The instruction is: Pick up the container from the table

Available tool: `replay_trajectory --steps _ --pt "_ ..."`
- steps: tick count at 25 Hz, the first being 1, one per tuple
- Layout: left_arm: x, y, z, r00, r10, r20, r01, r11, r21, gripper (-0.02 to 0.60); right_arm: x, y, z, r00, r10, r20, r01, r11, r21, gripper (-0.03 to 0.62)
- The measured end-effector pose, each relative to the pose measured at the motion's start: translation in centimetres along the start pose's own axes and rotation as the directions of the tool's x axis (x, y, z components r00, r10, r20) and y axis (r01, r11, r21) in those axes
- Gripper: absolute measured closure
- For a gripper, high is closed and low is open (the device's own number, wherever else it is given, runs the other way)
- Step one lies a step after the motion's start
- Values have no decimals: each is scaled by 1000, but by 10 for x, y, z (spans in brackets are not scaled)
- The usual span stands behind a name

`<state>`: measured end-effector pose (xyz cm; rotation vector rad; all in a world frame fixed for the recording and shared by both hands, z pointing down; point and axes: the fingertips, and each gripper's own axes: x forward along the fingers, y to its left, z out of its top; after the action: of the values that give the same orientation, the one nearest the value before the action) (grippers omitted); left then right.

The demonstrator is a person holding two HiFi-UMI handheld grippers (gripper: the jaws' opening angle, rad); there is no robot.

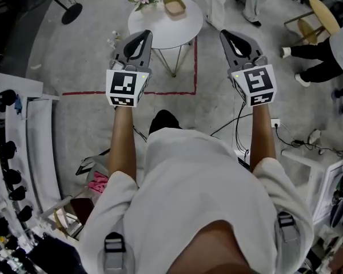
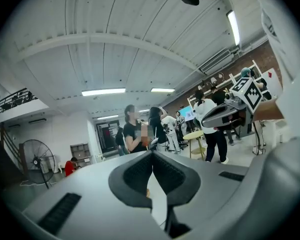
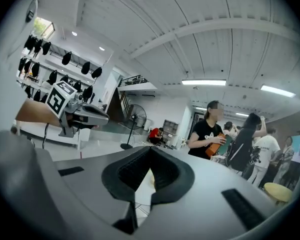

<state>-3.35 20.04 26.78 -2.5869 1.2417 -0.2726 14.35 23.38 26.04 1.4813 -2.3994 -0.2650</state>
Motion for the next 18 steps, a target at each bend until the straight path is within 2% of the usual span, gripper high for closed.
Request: replay_trajectory --steps 3,8,12,18 --pt "16 0 -10 1000 -9 -30 10 1000 26 565 9 -10 -13 1000 9 -3 -9 999 32 580" --pt "63 28 -29 999 -14 -31 14 1000 22 566 55 -38 -30 1000 -16 -26 17 999 40 580" --pt "112 67 -40 999 -28 -17 28 999 42 565 114 -61 -30 999 -36 -28 37 998 41 580" --pt "191 142 -51 998 -68 -10 68 997 46 565 215 -95 -4 998 -58 -5 58 997 60 580"
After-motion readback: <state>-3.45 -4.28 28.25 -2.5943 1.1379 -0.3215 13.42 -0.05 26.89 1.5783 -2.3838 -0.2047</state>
